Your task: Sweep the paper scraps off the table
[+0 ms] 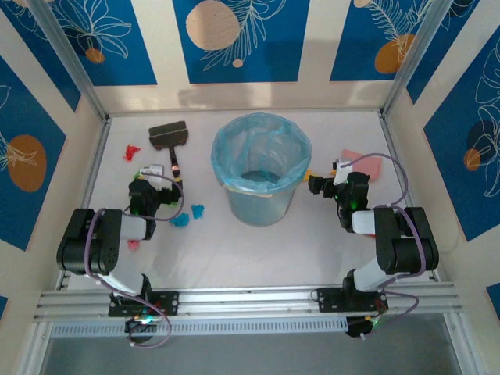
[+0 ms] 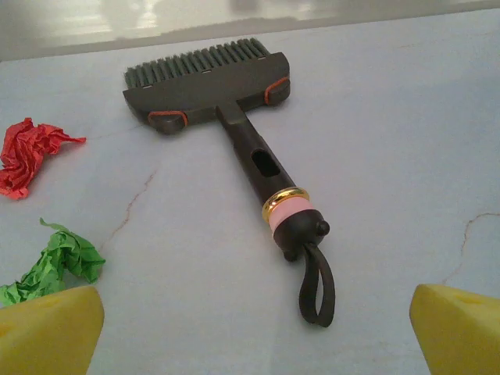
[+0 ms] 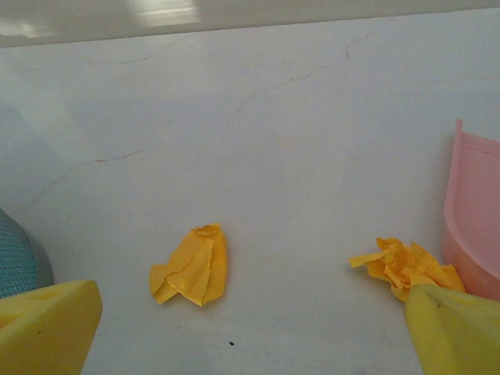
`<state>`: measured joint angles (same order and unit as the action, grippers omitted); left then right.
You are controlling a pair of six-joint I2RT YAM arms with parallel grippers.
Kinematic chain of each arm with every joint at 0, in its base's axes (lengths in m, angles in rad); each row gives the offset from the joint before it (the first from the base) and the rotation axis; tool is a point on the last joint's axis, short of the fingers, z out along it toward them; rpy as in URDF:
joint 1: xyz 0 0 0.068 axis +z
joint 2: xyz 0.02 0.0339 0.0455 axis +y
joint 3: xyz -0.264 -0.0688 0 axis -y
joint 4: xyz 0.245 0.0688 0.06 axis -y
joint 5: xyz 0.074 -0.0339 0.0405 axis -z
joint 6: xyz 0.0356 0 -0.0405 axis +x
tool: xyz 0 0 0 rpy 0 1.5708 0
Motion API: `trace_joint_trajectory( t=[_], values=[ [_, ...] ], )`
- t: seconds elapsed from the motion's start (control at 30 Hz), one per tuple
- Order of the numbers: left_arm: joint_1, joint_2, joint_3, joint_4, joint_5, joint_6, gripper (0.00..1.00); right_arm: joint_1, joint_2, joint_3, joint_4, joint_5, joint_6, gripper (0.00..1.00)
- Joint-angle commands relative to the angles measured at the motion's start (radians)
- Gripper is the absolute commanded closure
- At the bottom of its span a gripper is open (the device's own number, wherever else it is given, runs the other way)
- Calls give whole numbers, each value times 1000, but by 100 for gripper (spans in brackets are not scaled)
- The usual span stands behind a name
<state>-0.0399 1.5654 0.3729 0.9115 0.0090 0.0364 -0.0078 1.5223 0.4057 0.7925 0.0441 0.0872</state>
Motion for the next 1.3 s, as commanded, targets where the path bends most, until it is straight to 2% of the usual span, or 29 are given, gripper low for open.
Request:
trace_joint_trajectory(
  t=[0.0, 0.87, 1.0, 1.07, 1.2, 1.27],
  values=[
    [-8, -5, 5, 10, 26, 15, 0, 5, 1, 14, 9, -6, 1, 1],
    [-3, -7, 0, 19, 24, 7, 0, 2, -2, 12, 15, -4, 4, 1],
    [-3, -53, -31, 48, -23, -8, 0, 28, -85, 107, -219, 76, 1, 1],
    [-3, -103, -25, -5, -34, -12, 0, 30, -125, 149, -311, 76, 0, 1],
    [-6, -262, 33, -224, -25, -8, 0, 44, -236, 176, -393, 32, 20, 1],
    [-7, -350, 46, -258, -20, -54, 0, 51, -305, 186, -446, 27, 52, 1]
  ],
)
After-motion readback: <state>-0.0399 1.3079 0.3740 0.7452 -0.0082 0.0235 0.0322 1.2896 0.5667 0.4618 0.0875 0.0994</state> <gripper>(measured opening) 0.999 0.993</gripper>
